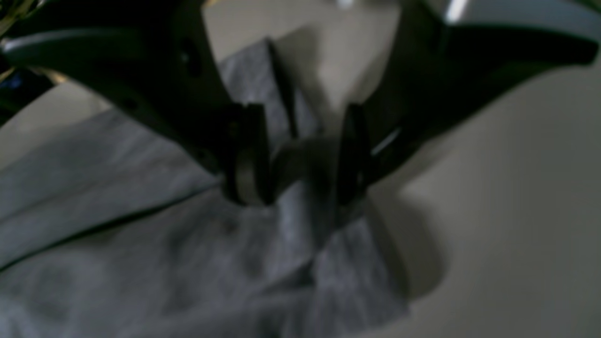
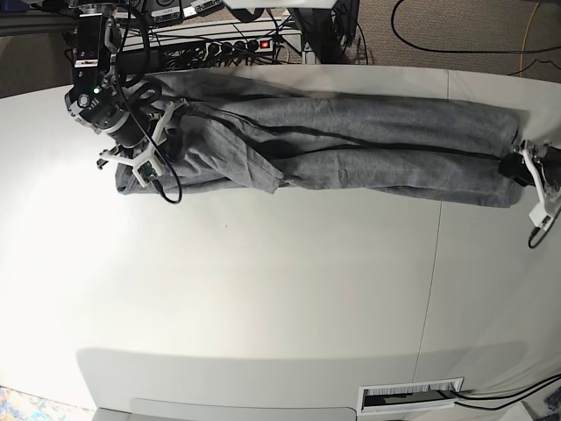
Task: Fold the T-shirt properly
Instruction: 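Hold the strip end with the right gripper while the left grips the other end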
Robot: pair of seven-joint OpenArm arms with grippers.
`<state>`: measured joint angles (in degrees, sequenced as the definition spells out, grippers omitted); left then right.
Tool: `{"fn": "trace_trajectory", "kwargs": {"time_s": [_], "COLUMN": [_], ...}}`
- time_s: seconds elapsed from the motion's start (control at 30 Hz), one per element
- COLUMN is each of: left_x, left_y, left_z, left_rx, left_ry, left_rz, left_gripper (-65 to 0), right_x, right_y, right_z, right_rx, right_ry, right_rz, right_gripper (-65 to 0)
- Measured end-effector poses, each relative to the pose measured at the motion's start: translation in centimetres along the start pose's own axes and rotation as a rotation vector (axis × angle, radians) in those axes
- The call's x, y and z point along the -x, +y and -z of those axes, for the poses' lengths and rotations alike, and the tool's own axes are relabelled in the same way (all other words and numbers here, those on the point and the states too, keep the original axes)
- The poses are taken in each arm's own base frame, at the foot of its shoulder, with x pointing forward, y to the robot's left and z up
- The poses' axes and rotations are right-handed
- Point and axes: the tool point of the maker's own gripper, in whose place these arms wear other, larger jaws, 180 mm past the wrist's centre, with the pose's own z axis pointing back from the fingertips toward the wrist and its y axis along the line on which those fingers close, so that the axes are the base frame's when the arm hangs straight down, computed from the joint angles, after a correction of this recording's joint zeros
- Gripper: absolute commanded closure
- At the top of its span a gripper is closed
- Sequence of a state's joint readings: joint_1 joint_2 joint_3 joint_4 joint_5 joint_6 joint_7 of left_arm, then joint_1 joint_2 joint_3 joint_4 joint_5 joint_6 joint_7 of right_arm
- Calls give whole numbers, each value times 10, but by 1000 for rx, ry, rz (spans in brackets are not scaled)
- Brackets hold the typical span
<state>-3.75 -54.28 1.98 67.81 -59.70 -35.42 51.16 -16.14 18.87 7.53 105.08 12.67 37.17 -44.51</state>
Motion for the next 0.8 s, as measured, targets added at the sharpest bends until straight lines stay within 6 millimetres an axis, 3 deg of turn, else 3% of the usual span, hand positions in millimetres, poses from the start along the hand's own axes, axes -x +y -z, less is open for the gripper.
{"fn": "trace_trajectory", "kwargs": {"time_s": [0.4, 0.57, 0.8], "left_x": [2, 13, 10], "left_y": [-7, 20, 20], "left_z": [-2, -3, -3], "left_rx": [45, -112, -111], "left_ry": [15, 77, 54], "left_rz": [-4, -23, -55], "left_gripper": [-271, -271, -271], "right_x": [12, 12, 11], "right_y": [-17, -17, -16], "right_z": [-1, -1, -1], "right_rx": [83, 83, 82], "right_ry": [78, 78, 77], "right_rz": [-86, -86, -85], "right_gripper": [0, 0, 0]}}
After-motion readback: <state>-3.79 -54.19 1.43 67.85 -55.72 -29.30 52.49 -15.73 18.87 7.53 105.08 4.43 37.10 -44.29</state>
